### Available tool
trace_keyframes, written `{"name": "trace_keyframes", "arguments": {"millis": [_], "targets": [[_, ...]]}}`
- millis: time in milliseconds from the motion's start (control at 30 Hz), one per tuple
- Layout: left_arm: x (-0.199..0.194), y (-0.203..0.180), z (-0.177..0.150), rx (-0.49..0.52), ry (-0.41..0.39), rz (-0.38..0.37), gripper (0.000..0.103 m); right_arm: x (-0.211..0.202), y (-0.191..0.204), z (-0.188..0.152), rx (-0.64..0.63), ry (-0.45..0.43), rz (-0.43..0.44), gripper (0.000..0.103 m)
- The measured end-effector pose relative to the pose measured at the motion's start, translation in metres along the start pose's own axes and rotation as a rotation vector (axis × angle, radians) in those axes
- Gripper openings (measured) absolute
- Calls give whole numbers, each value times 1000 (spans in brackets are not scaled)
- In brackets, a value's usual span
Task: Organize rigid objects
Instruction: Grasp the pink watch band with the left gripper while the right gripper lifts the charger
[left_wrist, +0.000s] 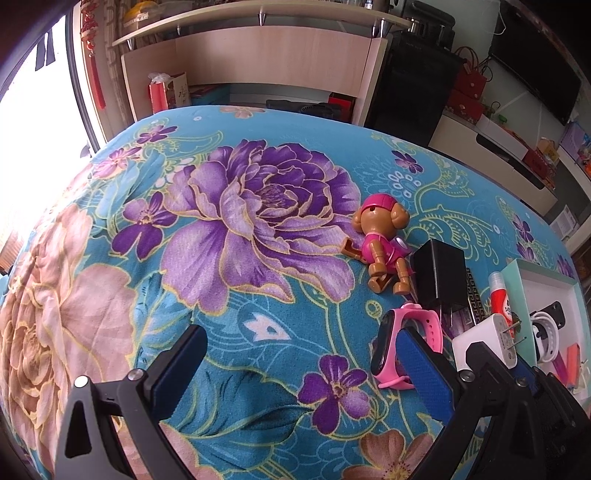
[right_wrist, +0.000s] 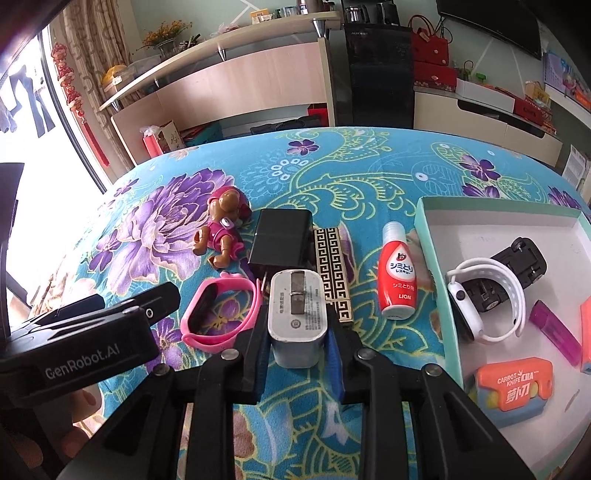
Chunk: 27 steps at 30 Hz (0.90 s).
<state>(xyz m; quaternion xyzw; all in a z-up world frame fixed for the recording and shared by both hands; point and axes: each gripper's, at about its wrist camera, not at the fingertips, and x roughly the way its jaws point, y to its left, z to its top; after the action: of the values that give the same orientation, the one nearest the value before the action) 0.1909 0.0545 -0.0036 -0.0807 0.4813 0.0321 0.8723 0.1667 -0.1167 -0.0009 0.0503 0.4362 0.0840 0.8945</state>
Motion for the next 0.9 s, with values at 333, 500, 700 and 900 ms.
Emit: {"name": "trace_keyframes", "arguments": {"millis": [333,500,700,900], "targets": [[1,-15,-2,52,13,-17,103,-27,-27,9,48,-65,-81,28],[1,-34,-5,125,6,-28,103,-40,-40,13,76,-100,-106,28],[3,-53,-9,189,3,-16,103,-42,-51,13,108,-100,-115,28],[7,-67,-12,247,-3,8,101,-43,-54,12,119,-97,-110,28]]}}
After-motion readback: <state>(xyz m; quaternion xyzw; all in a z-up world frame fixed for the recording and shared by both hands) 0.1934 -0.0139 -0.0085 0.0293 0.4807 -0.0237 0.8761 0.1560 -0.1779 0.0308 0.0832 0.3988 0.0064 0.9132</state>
